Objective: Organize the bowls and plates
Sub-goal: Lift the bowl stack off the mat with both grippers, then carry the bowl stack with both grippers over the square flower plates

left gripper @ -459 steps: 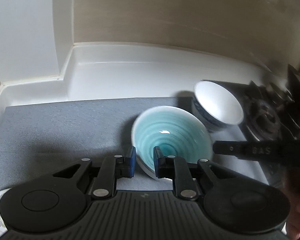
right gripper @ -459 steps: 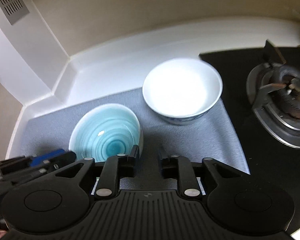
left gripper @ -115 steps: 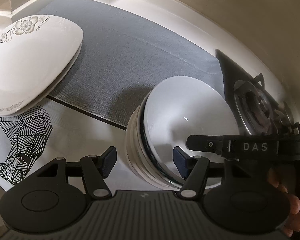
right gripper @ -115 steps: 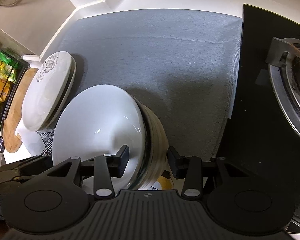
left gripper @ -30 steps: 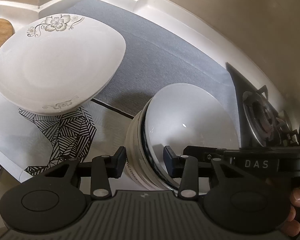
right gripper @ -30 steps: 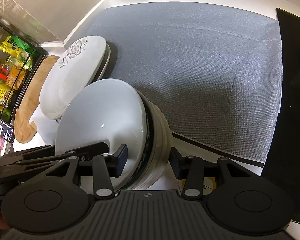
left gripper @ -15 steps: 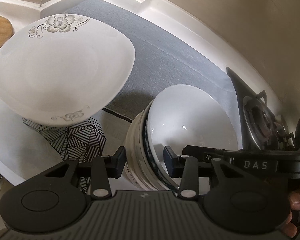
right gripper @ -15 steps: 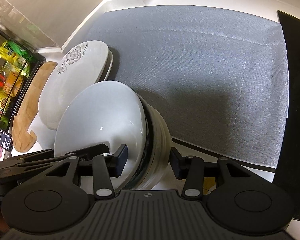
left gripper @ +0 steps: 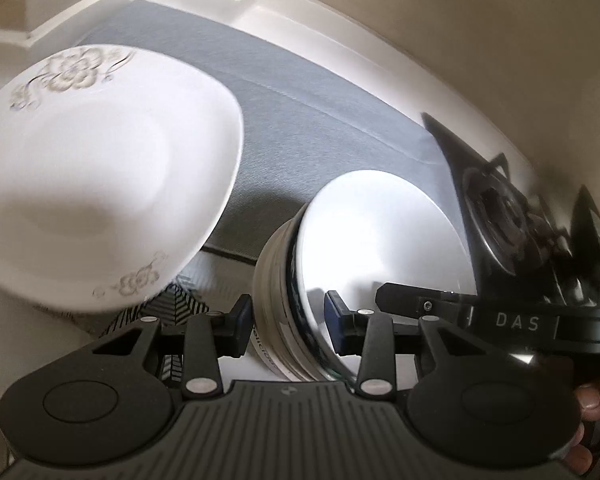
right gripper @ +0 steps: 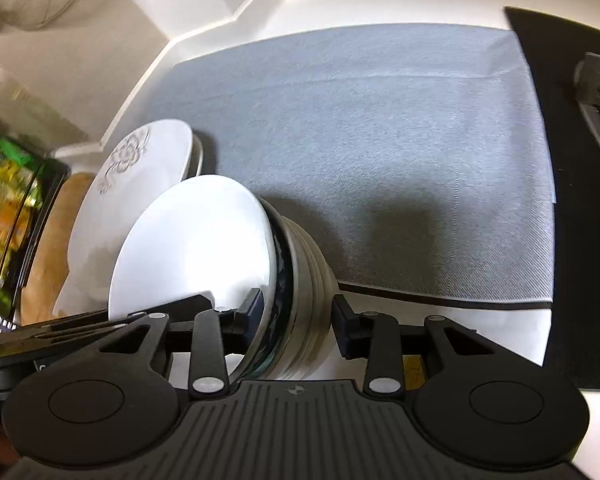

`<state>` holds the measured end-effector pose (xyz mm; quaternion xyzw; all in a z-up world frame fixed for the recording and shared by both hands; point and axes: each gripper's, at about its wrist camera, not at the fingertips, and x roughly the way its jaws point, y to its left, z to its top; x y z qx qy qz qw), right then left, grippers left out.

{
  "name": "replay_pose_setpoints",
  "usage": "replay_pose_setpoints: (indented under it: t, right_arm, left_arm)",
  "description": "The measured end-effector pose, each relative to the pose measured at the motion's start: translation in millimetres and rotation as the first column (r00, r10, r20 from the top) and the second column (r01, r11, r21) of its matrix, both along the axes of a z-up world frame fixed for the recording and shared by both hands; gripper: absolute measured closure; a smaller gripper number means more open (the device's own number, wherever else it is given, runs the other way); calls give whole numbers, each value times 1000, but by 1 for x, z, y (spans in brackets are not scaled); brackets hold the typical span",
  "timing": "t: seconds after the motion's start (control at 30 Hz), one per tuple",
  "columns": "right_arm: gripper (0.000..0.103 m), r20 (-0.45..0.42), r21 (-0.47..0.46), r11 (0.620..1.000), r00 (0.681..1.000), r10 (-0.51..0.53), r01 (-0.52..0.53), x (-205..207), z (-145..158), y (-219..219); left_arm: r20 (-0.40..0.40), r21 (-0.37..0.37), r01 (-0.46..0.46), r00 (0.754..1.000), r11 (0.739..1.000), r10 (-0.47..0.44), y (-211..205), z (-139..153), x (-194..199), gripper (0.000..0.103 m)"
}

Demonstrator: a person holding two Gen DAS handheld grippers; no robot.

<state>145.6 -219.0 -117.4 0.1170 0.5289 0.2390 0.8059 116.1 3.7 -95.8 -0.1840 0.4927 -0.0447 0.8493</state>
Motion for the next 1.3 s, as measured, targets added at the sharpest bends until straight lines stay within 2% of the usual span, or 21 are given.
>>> replay_pose_setpoints:
  t: [0.2,0.37,0.5,0.63,0.8,0.97,1.3]
  right_arm:
    - [66,54,-8,992,991,-123,123,-16,16,5]
    - [66,108,-9,976,971,-215,217,-21,40,12]
    - [66,174,4,974,959,-222,225,-20,67,24]
    - [66,222,15,982,957,-188,190,-10,89,49]
    - [66,226,19,992,966,-124,123,6,93,89]
    - [66,189,10,998,980,-58,57,21,83,132]
    - [66,122,-28,1000,993,3,1,27,65,171]
  left_arm:
    - [58,-26,95,994,995,-93,12,12,13,60]
    - [134,-29,129,983,991,-124,22,34,19,60]
    - [197,-28,114,975,993,-106,42,59,20,61]
    - [224,-24,57,973,998,-50,71,71,19,61]
    - [205,-15,-30,978,999,32,110,68,19,61]
    - [161,-18,-84,983,996,85,151,57,19,61]
    - [91,-42,-148,984,988,151,181,40,9,61]
